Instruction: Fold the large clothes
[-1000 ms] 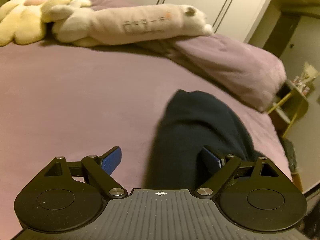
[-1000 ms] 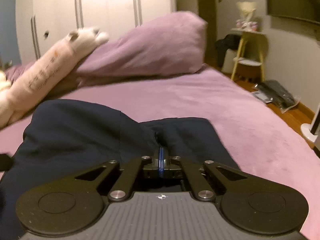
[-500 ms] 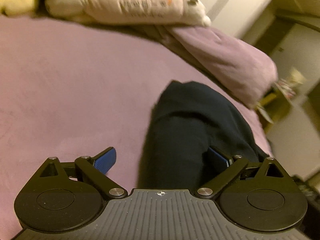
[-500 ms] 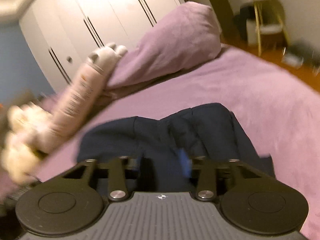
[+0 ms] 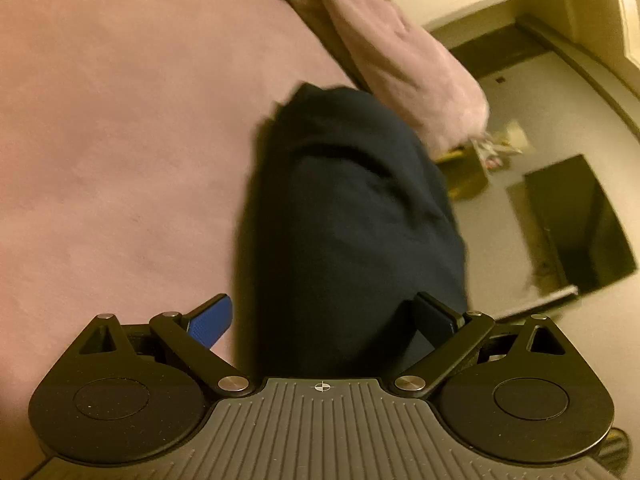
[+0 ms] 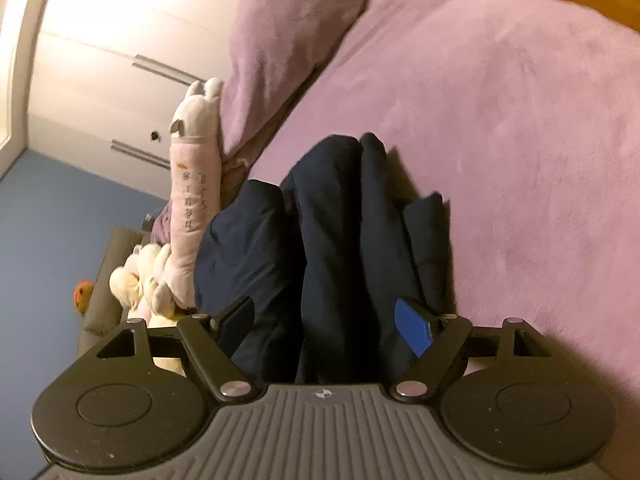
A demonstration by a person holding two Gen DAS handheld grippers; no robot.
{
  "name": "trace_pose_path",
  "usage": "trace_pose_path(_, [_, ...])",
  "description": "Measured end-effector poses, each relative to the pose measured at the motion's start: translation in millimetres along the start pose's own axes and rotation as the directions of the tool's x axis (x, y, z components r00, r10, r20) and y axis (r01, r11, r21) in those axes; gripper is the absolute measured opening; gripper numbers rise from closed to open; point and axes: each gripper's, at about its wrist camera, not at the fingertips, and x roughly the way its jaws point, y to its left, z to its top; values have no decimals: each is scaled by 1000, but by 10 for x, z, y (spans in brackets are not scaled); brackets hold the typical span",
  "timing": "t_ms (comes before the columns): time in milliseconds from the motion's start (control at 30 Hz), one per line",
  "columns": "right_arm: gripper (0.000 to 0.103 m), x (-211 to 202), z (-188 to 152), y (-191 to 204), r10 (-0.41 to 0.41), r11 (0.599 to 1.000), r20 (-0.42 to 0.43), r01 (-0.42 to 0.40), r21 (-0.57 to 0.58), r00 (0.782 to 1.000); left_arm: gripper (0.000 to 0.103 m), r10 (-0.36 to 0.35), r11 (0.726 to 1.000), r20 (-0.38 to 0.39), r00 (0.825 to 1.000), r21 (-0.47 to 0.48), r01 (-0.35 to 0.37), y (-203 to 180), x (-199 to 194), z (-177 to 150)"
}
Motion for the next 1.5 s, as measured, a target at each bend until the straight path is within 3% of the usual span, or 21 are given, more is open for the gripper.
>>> trace_pose_path(100, [83,-46,33,-34,-131,991,-8,130,-43,991,99,7,998,-44,999,68,-3,-76,131,-6])
trace_pose_path(133, [83,-47,29,-81,-129,991,-19,128,-37,991,99,-3,998,-49,999,64,7,-66,160,-9])
trace_pose_path(233, [82,-16,-19,-262,-49,997,-55,51,49,997,99,-28,999,-40,999,13,29,-10,220,-25])
trace_pose_path(300, [69,64,-56,-333,4,996,-61,2,91,998,95,-22,1000,-31,999,14,23,-27,235,-44])
trace_pose_path(367, [65,171,-76,-352,32,993,-60,-25,119,998,91,-5,1000,-31,1000,31,6,-60,230,-66])
trace_pose_path(567, [48,269,-158,-203,40,998,-69,-36,53,997,78,7,998,-24,1000,64,-6,-144,160,-14])
trace_pose_path(700, [47,368,-240,10,23,1000,-88,-24,-10,996,68,-2,995,-10,1000,95,3,-182,76,-19])
trace_pose_path(800, [45,473,-274,209,55,998,-96,-57,-13,994,65,-11,995,6,1000,98,10,-189,-28,40])
trace_pose_path(967, [42,937,-470,573,125,992,-197,-130,-10,972,65,51,984,137,989,165,-74,-155,-564,223])
trace_pose_path(1133, [42,1514,-903,881,175,983,-303,-184,-4,937,65,176,955,232,957,198,-223,114,-1140,305])
trace_pose_path(1233, [52,1557,-1004,931,140,989,-275,-150,-16,951,68,239,963,198,951,81,-259,468,-1187,245])
trace_pose_path(1300, [60,1441,-1021,955,92,995,-252,-101,-19,963,73,263,961,219,940,28,-276,630,-1202,153])
trace_pose_path(1433, [61,947,-1039,980,-4,1000,-145,2,-14,989,76,243,968,272,931,-9,-250,725,-1382,42])
trace_pose_path(1500, [61,658,-1072,1117,-33,998,-61,30,-47,998,76,282,954,302,911,10,-299,689,-1501,-40])
